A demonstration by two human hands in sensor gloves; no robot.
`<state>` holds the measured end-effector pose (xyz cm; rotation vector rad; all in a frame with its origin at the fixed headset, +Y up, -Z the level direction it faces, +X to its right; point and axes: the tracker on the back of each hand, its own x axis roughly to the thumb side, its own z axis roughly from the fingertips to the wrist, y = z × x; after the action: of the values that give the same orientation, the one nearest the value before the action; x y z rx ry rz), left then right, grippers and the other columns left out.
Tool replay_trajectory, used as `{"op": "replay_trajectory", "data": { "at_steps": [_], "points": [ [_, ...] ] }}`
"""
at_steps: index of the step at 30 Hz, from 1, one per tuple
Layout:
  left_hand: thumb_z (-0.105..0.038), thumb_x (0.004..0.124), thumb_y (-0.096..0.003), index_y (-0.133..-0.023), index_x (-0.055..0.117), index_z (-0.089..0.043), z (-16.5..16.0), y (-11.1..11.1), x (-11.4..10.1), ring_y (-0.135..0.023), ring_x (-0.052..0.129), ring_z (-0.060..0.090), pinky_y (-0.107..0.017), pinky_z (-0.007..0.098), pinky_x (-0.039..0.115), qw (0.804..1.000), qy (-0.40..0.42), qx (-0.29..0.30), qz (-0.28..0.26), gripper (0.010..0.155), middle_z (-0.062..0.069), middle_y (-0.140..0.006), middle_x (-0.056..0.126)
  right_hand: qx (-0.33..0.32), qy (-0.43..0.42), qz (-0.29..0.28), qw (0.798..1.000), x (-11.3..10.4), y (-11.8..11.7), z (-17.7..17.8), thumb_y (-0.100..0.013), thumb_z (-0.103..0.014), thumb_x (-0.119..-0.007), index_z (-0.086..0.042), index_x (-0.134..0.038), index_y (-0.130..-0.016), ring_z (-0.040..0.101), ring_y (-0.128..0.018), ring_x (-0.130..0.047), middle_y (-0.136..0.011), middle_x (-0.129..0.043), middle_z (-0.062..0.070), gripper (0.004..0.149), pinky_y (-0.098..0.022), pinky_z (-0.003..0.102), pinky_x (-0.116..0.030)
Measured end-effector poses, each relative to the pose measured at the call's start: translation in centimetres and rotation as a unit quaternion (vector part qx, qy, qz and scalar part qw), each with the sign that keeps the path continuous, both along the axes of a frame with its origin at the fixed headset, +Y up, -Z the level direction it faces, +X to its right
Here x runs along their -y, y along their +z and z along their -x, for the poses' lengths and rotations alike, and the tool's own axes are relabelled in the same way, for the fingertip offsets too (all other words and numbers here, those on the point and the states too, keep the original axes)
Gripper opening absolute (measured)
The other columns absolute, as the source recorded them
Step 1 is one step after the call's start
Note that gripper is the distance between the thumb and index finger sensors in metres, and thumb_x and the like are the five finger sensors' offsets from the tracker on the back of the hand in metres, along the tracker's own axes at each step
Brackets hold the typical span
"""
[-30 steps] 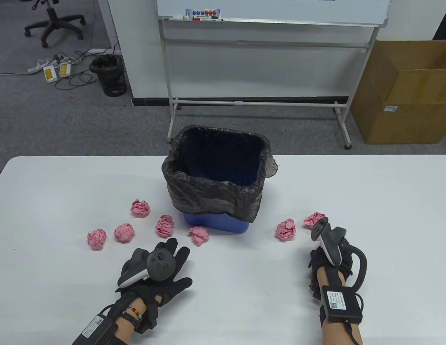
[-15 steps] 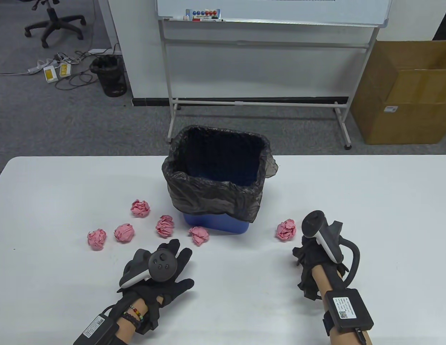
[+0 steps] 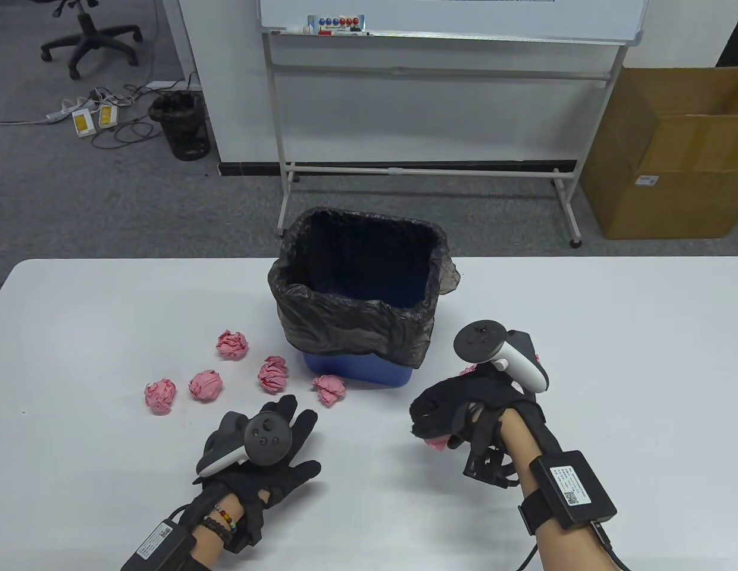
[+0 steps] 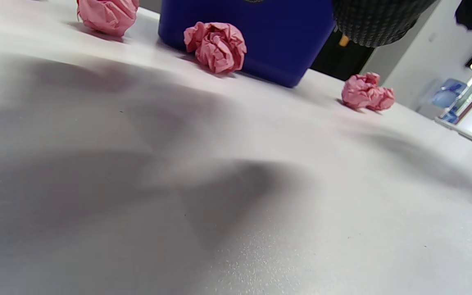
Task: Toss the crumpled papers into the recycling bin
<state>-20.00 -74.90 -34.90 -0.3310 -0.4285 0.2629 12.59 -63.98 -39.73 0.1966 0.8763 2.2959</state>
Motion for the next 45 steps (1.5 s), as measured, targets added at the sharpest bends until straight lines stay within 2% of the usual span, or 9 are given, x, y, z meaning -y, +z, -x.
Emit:
{"op": "replay_trajectory", "data": {
  "at_steps": [8,13,16,20,21,23,25,36,45],
  "points": [
    [-0.06,0.063,-0.0488,-0.114,0.024,-0.021,0.0,0.0,0.0,-0.107,0.013,0.051,-0.071,0.073,0.028,1.0,-0.001,0.0,0.001,0.085,0.02,-0.119,0.004,-0.055,-0.156,0.06,0.984,-2.1,-1.3,2.6,-0.032,-0.043,-0.099,-0.023,-0.087,-0.088,0.03,-0.075,-0.104,-0.092,-0.092,0.009,0.061,-0.047,0.03,-0.098],
    [-0.06,0.063,-0.0488,-0.114,0.024,-0.021,0.0,0.0,-0.1,-0.107,0.014,0.051,-0.071,0.073,0.029,1.0,0.0,-0.002,0.0,0.086,0.021,-0.118,0.004,-0.048,-0.241,0.035,0.969,-4.6,-2.3,4.0,-0.032,-0.043,-0.098,-0.023,-0.086,-0.089,0.03,-0.075,-0.104,-0.093,-0.092,0.008,0.061,-0.048,0.029,-0.098],
    [-0.06,0.063,-0.0488,-0.114,0.024,-0.021,0.1,0.0,-0.1,-0.107,0.014,0.051,-0.071,0.072,0.029,1.0,0.0,-0.003,0.001,0.086,0.021,-0.118,0.004,-0.003,-0.269,-0.043,0.962,-7.2,-3.1,4.5,-0.032,-0.043,-0.098,-0.024,-0.086,-0.089,0.029,-0.076,-0.103,-0.093,-0.091,0.008,0.062,-0.048,0.029,-0.097],
    [-0.06,0.063,-0.0488,-0.114,0.024,-0.021,0.1,0.0,-0.1,-0.107,0.014,0.051,-0.071,0.072,0.029,1.0,0.0,-0.004,0.002,0.086,0.021,-0.118,0.004,0.132,-0.297,-0.213,0.921,-11.1,-4.7,4.0,-0.032,-0.042,-0.097,-0.025,-0.082,-0.091,0.03,-0.083,-0.099,-0.097,-0.087,0.007,0.064,-0.052,0.032,-0.095],
    [-0.06,0.063,-0.0487,-0.114,0.024,-0.021,0.1,0.0,-0.2,-0.107,0.014,0.051,-0.071,0.072,0.029,1.0,0.001,-0.004,0.002,0.086,0.021,-0.118,0.004,0.167,-0.281,-0.255,0.91,-11.7,-5.1,3.9,-0.032,-0.042,-0.097,-0.027,-0.074,-0.098,0.032,-0.091,-0.091,-0.103,-0.08,0.008,0.071,-0.06,0.039,-0.087],
    [-0.06,0.063,-0.0488,-0.114,0.024,-0.021,0.1,0.0,-0.2,-0.107,0.014,0.051,-0.071,0.073,0.029,1.0,0.001,-0.004,0.002,0.086,0.021,-0.118,0.004,0.181,-0.205,-0.286,0.918,-12.0,-5.6,3.9,-0.03,-0.056,-0.092,-0.034,-0.052,-0.107,0.037,-0.109,-0.06,-0.117,-0.054,0.005,0.09,-0.073,0.057,-0.059],
    [-0.06,0.063,-0.0487,-0.114,0.024,-0.021,0.1,0.0,-0.2,-0.107,0.014,0.051,-0.071,0.073,0.029,1.0,0.002,-0.003,0.001,0.086,0.021,-0.118,0.004,0.161,-0.139,-0.302,0.929,-12.1,-5.7,3.9,-0.03,-0.062,-0.087,-0.039,-0.041,-0.108,0.034,-0.114,-0.038,-0.121,-0.036,0.001,0.094,-0.077,0.059,-0.043],
    [-0.06,0.063,-0.0487,-0.114,0.023,-0.021,0.0,0.1,-0.2,-0.107,0.013,0.051,-0.071,0.073,0.028,1.0,0.0,0.0,-0.002,0.086,0.021,-0.118,0.004,0.124,-0.087,-0.318,0.936,-11.6,-4.3,3.7,-0.031,-0.061,-0.087,-0.037,-0.047,-0.108,0.035,-0.114,-0.043,-0.12,-0.043,0.002,0.091,-0.077,0.059,-0.045],
    [-0.06,0.063,-0.0488,-0.114,0.023,-0.02,-0.2,0.2,-0.3,-0.107,0.013,0.051,-0.07,0.073,0.028,1.0,-0.002,0.004,-0.003,0.086,0.021,-0.119,0.004,0.194,-0.012,-0.351,0.916,-11.6,-2.3,-0.2,-0.031,-0.06,-0.087,-0.036,-0.051,-0.108,0.039,-0.112,-0.05,-0.12,-0.047,0.001,0.089,-0.076,0.059,-0.049]
  ]
}}
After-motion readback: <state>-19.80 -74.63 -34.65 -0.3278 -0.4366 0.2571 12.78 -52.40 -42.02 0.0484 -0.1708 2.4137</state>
